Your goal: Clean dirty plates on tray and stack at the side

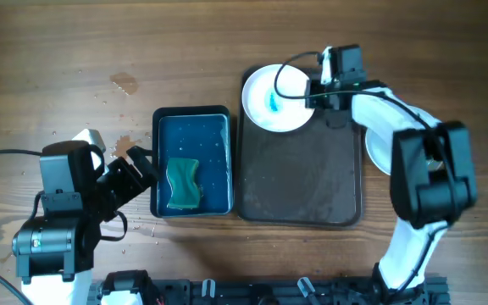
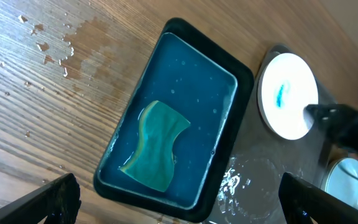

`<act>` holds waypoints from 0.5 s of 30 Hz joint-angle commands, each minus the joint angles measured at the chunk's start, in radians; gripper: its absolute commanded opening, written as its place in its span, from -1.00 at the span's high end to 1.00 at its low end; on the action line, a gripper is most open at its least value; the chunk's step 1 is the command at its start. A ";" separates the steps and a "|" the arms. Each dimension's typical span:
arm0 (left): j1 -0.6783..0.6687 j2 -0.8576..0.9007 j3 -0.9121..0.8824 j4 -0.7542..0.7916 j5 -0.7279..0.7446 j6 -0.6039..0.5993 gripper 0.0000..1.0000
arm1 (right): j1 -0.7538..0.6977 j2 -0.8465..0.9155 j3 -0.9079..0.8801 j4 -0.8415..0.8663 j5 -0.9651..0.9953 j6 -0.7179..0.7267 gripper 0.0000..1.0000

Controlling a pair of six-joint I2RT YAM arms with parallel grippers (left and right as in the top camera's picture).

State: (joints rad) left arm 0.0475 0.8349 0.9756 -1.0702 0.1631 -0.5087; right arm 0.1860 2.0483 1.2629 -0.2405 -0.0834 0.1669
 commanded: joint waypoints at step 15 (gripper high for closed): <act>0.005 0.001 0.014 0.031 0.082 0.001 -1.00 | 0.007 -0.778 -0.325 -0.639 -0.071 0.300 0.91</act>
State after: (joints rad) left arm 0.0475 0.8341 0.9775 -1.0603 0.1825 -0.5095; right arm 0.1890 1.2388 1.1217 -0.9726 -0.1425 0.3565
